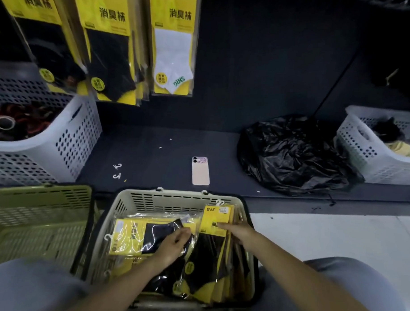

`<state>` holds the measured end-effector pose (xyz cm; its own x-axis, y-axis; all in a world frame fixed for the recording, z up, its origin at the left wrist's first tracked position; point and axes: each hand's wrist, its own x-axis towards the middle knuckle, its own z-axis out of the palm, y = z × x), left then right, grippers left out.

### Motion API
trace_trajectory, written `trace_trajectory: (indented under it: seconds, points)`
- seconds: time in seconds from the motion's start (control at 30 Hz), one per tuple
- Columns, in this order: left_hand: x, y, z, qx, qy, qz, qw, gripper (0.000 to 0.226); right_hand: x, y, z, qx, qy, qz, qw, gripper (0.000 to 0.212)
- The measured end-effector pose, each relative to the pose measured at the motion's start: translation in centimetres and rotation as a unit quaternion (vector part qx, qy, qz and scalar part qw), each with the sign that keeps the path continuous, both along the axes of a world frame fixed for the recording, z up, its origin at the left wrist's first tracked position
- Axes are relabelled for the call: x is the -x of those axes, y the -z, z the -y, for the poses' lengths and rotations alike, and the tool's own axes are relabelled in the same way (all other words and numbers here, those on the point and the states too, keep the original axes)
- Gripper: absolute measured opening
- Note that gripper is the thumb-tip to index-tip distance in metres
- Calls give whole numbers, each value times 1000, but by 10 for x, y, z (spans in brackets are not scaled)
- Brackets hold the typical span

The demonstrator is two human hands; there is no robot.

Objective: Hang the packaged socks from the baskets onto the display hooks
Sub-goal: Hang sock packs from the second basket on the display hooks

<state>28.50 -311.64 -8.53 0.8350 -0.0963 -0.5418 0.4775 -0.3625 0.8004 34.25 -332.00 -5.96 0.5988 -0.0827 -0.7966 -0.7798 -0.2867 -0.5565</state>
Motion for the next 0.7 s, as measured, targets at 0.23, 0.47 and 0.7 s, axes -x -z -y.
trace_trajectory:
  seconds: [0.23,0.47,0.7]
  points:
    - [-1,1,-1,20,7,-14,1000,44,-6,5,-25,5,-22,82,996,68]
    - [-30,-32,-3,74,-52,14,996,64,-31,-58,-21,-15,-45,277,960,20]
    - [-55,-74,-27,171,-112,197,959,40,-32,-85,-46,-146,-109,377,908,32]
